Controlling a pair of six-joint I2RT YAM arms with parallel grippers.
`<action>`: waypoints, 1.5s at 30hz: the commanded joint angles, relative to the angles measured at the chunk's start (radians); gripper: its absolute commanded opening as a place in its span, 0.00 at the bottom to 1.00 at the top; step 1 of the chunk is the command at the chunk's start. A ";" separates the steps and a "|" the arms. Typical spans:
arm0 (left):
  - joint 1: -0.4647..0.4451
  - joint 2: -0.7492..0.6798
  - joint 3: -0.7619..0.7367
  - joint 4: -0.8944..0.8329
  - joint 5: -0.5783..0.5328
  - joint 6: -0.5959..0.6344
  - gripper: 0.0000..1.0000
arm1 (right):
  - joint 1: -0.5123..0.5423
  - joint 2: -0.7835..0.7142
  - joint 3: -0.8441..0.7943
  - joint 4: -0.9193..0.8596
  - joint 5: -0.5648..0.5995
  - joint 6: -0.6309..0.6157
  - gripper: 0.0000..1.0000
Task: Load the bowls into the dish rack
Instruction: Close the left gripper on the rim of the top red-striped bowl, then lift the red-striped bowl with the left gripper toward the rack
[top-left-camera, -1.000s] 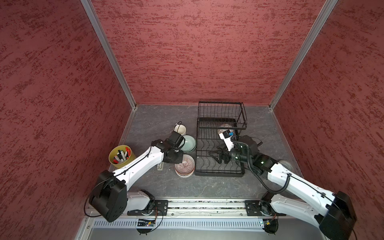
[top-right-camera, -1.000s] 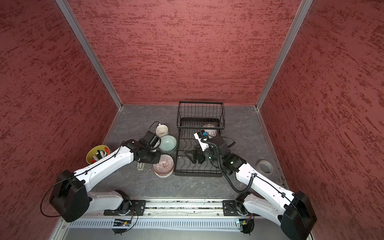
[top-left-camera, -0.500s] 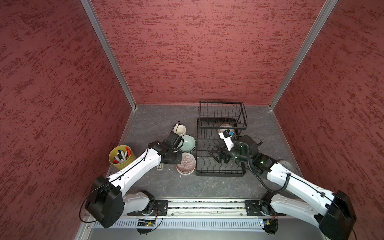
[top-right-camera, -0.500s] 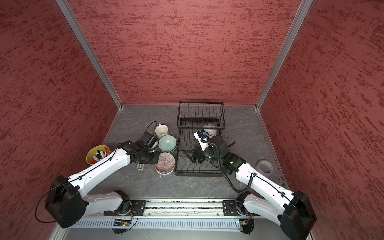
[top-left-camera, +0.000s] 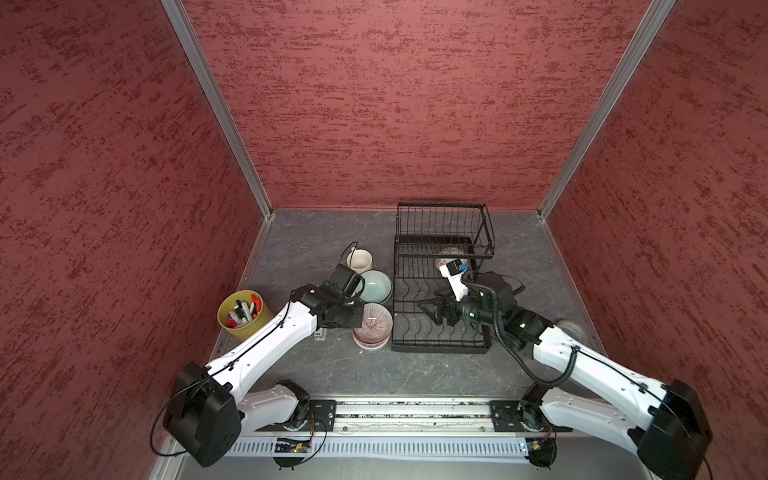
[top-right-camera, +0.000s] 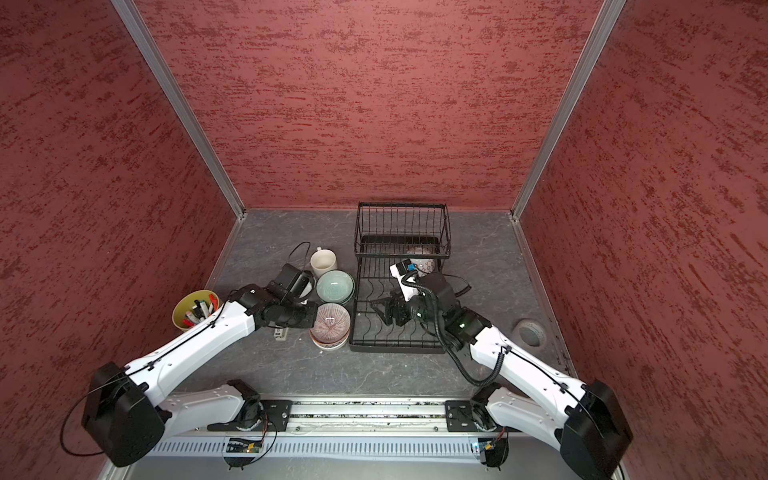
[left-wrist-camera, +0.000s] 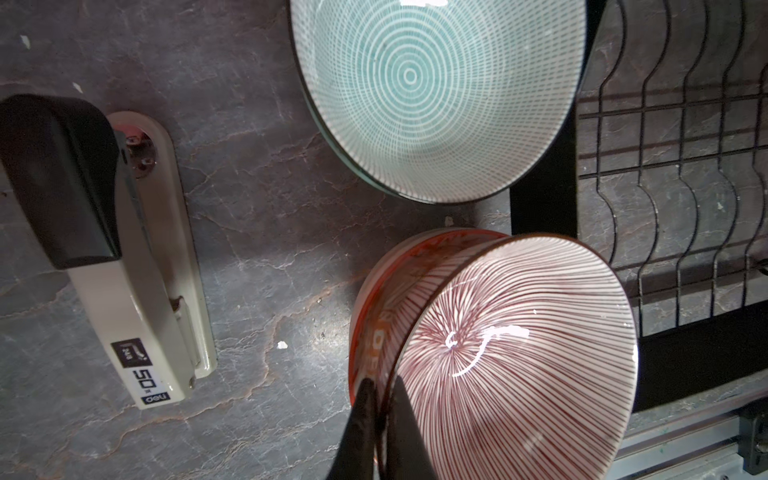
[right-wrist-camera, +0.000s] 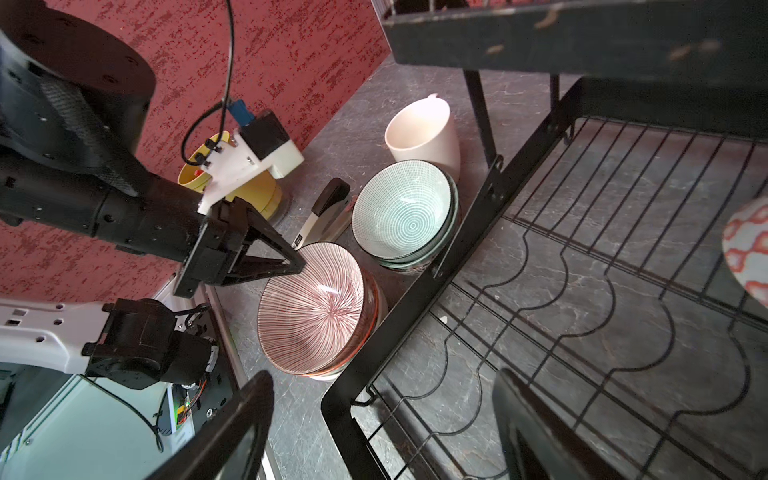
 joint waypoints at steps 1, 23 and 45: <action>-0.001 -0.050 0.014 0.037 0.036 -0.011 0.00 | 0.004 0.008 0.004 -0.006 0.042 0.020 0.84; 0.052 -0.115 0.000 0.286 0.359 -0.256 0.00 | 0.004 -0.068 -0.045 0.071 -0.038 0.311 0.89; 0.004 -0.037 -0.104 0.651 0.472 -0.551 0.00 | -0.016 -0.071 -0.171 0.349 -0.165 0.505 0.97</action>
